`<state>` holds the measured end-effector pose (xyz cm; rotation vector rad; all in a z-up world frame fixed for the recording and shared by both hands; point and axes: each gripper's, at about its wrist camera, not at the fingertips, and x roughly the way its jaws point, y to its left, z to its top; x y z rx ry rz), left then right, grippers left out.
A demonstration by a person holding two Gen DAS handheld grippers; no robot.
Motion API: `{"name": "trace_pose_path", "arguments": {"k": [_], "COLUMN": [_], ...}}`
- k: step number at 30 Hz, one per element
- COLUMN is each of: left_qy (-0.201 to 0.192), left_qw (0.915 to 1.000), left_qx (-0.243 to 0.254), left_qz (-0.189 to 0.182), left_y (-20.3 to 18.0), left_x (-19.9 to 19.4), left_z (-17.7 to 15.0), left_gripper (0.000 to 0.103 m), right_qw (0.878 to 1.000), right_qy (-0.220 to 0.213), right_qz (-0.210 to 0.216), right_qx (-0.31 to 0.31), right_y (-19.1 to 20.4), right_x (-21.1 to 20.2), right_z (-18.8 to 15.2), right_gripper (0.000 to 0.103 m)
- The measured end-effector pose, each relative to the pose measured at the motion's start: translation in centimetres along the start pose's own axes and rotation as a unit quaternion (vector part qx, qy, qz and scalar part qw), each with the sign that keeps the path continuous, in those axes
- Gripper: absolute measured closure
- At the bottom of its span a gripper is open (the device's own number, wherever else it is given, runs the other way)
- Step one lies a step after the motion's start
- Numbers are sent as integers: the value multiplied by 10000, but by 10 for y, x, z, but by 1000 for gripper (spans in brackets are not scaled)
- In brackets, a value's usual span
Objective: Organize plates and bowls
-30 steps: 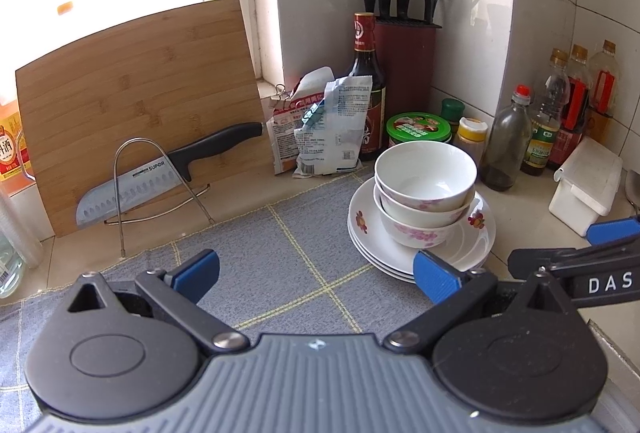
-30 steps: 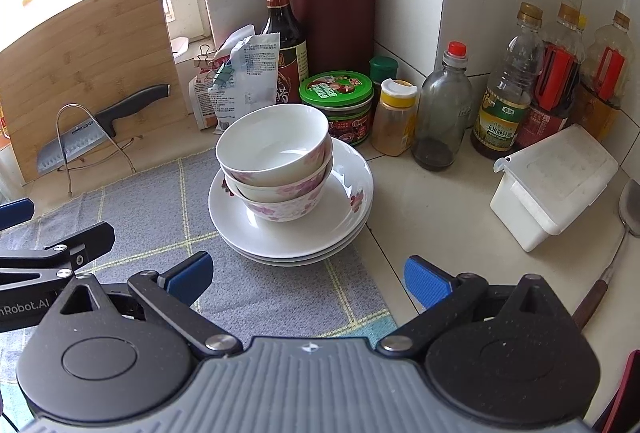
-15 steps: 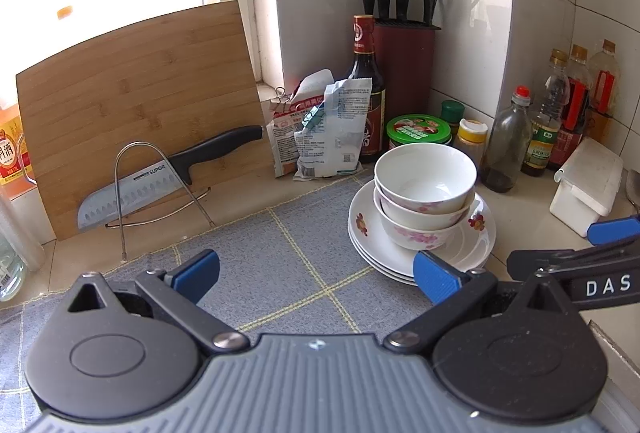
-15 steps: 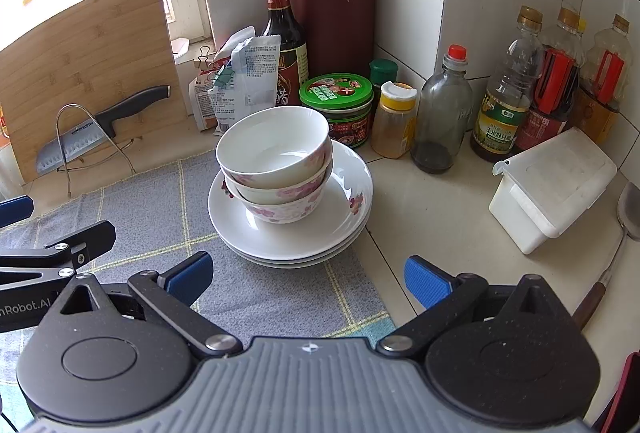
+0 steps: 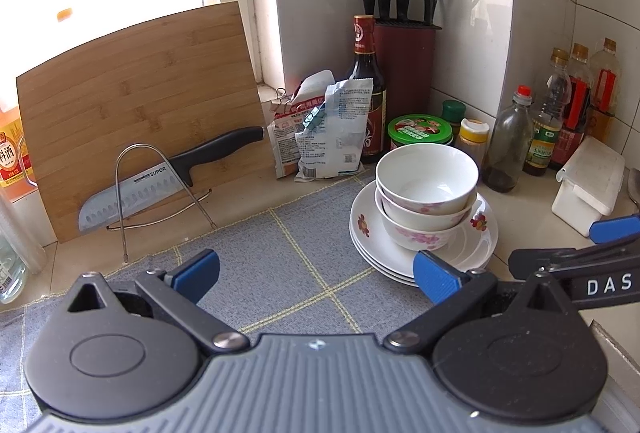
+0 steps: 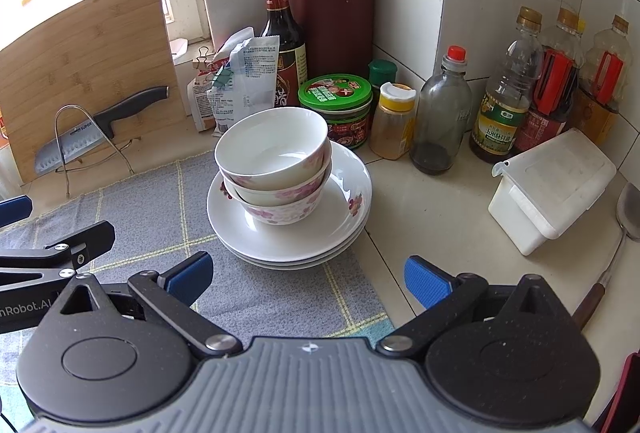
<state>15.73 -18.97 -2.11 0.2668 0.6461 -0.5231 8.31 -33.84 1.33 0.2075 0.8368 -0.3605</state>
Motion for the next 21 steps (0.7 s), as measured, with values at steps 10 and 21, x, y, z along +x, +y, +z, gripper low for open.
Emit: {"name": "trace_pose_path", "arguments": {"k": [10, 21], "left_qy": [3, 5], "left_qw": [10000, 10000], "left_qx": [-11, -2], "left_qz": [-1, -3], "left_y": [0, 1], "left_x": [0, 0], "left_z": [0, 1], "left_gripper": [1, 1], "right_qw": [10000, 10000], "right_qy": [1, -3], "right_qz": [-3, -13], "right_qx": [-4, -5], "right_y": [0, 1], "right_x": [0, 0], "right_z": [0, 2], "right_gripper": [0, 0]}}
